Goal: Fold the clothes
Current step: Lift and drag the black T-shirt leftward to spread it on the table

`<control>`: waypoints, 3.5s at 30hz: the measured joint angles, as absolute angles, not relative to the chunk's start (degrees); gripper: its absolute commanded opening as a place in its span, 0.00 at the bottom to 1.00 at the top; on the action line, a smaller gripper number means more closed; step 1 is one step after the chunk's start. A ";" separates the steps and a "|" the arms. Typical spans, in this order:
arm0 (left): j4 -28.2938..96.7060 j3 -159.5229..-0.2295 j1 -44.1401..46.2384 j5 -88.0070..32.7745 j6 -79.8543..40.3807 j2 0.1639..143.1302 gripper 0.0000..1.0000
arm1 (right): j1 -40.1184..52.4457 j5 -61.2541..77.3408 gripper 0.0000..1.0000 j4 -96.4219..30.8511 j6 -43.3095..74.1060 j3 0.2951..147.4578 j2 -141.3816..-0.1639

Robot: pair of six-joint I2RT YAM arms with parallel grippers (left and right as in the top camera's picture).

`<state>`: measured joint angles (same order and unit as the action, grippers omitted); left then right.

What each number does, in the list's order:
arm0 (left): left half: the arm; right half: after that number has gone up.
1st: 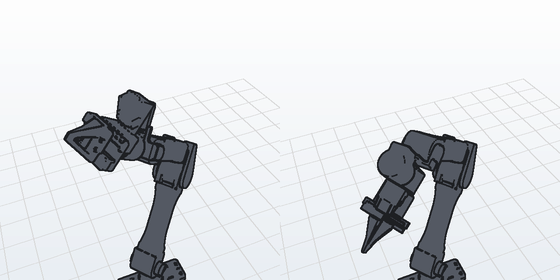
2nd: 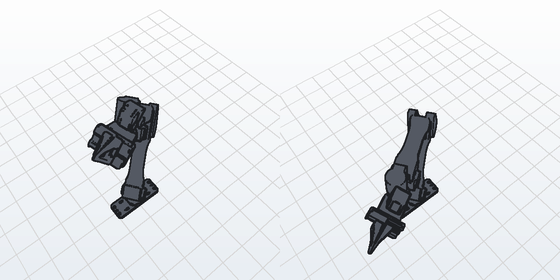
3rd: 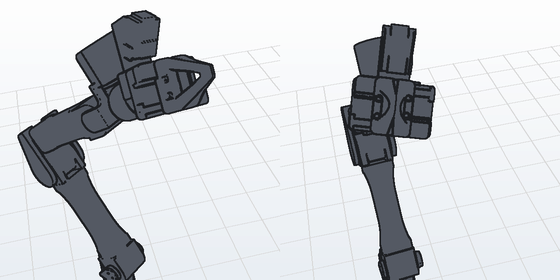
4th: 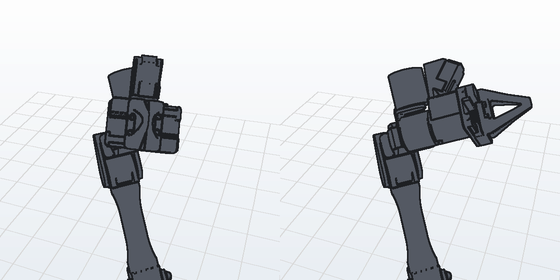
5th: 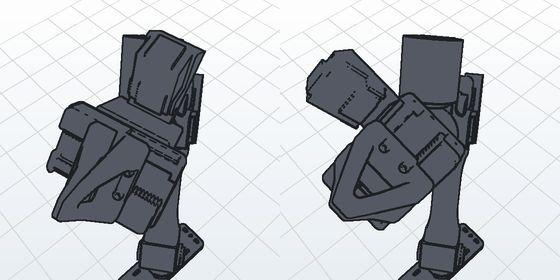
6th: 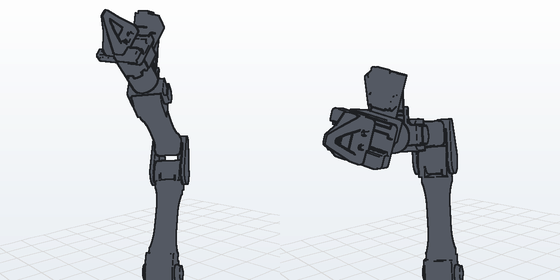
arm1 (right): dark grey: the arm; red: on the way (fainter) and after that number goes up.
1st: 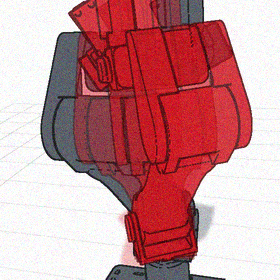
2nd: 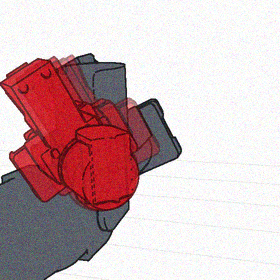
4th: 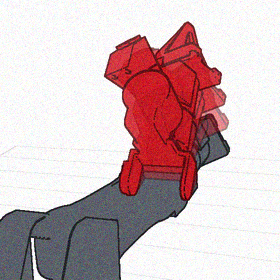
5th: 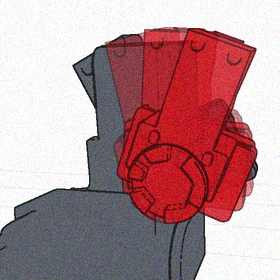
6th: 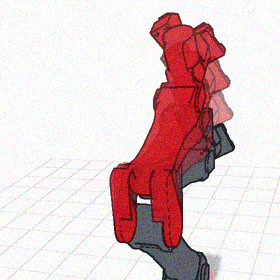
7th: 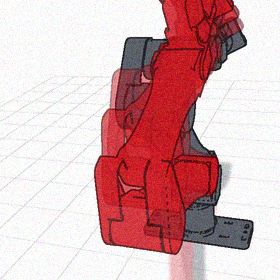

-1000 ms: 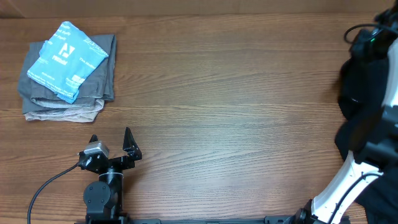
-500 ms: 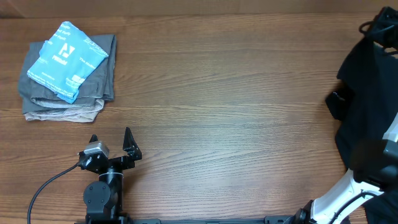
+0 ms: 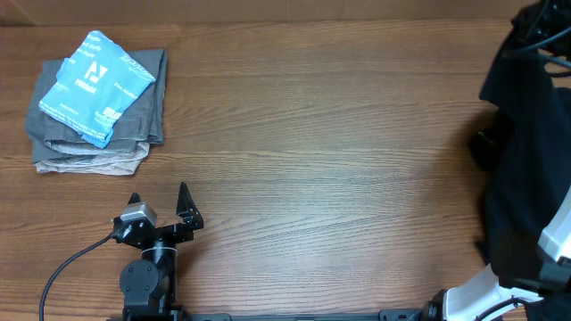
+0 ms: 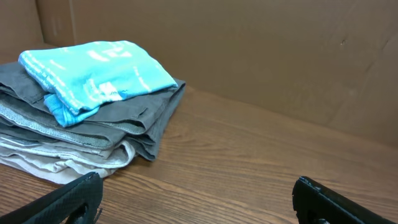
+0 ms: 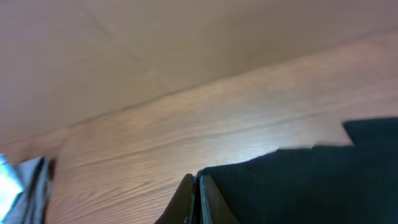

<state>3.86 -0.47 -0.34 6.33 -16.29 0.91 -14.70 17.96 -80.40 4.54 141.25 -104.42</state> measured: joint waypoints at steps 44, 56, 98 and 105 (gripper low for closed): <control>3.86 -0.47 -0.34 6.33 -16.32 0.91 1.00 | 35.44 20.97 0.04 -69.87 13.47 144.73 -133.47; 3.86 -0.47 -0.34 6.33 -16.29 0.91 1.00 | 36.07 20.97 0.04 -70.04 13.47 144.73 -133.47; 3.86 -0.47 0.03 6.33 -16.29 0.93 1.00 | 43.44 21.04 0.79 -51.51 13.47 141.84 -150.41; 3.84 -0.47 0.03 6.35 -16.29 0.93 1.00 | 39.92 22.87 0.90 -57.19 13.45 151.46 -150.19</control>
<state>3.84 -0.47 0.03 6.35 -16.29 0.93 39.92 22.87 -57.19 13.45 151.46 -150.19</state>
